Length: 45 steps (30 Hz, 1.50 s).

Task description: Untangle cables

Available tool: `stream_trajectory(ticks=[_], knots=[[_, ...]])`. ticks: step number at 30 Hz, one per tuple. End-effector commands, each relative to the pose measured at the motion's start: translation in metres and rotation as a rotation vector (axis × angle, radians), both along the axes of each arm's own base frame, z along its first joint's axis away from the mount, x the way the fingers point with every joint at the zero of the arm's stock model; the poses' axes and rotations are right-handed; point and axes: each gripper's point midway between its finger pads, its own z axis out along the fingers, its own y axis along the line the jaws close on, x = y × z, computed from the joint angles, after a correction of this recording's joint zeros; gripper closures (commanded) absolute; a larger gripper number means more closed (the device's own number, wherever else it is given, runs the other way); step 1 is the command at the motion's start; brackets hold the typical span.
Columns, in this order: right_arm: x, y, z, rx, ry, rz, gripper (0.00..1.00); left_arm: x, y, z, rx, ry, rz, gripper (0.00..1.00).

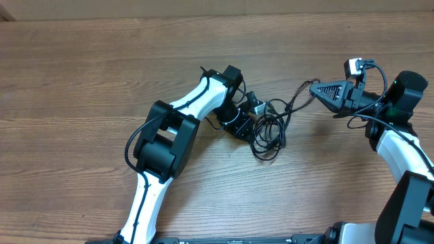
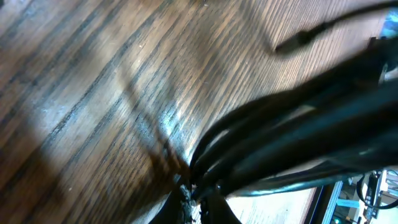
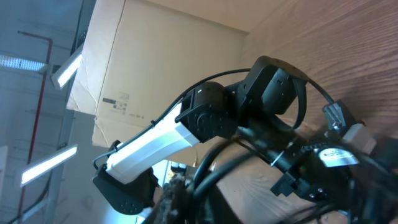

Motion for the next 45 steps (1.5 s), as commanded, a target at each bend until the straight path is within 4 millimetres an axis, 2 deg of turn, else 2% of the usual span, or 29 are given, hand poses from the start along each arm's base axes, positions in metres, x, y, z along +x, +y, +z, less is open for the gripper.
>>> stream_trajectory(ticks=[1,3,5,8,13,16,19,22,25,28,31,33,39,45], knots=[[-0.002,-0.002,-0.003,-0.025,-0.062,-0.006,0.88,-0.001,0.007,-0.016,0.062,0.003,-0.003,0.95],[0.001,-0.004,-0.016,-0.039,-0.019,-0.051,0.84,-0.001,0.007,-0.016,0.062,0.003,-0.003,0.95],[0.006,-0.007,-0.033,-0.070,0.043,-0.110,0.75,-0.001,0.007,-0.016,0.062,0.003,-0.003,0.95],[0.008,-0.014,-0.065,-0.151,0.162,-0.203,0.63,-0.001,0.007,-0.016,0.062,0.003,-0.003,0.89],[-0.004,-0.031,-0.123,-0.350,0.392,-0.328,0.51,0.004,0.008,-0.011,0.060,-0.004,0.003,0.66],[-0.020,-0.042,-0.150,-0.452,0.540,-0.377,0.46,0.020,0.011,0.004,0.085,-0.047,0.012,0.56],[-0.033,-0.038,-0.157,-0.487,0.563,-0.335,0.46,0.041,0.008,0.033,0.083,-0.126,0.019,0.50],[-0.042,-0.029,-0.160,-0.489,0.602,-0.300,0.46,0.062,-0.002,0.065,0.058,-0.204,0.045,0.33],[-0.050,-0.017,-0.162,-0.494,0.638,-0.261,0.45,0.078,-0.013,0.084,0.060,-0.291,0.063,0.22],[-0.059,-0.009,-0.169,-0.526,0.716,-0.254,0.49,0.086,-0.021,0.086,0.079,-0.359,0.064,0.13],[-0.071,-0.007,-0.185,-0.600,0.878,-0.316,0.59,0.088,-0.032,0.085,0.084,-0.402,0.056,0.11],[-0.076,-0.002,-0.192,-0.634,0.940,-0.346,0.62,0.088,-0.041,0.086,0.066,-0.422,0.050,0.09],[-0.087,0.019,-0.215,-0.687,1.029,-0.412,0.61,0.088,-0.065,0.090,0.017,-0.485,0.025,0.07],[-0.099,0.040,-0.236,-0.694,1.036,-0.442,0.62,0.101,-0.061,0.073,0.093,-0.510,0.083,0.05]])
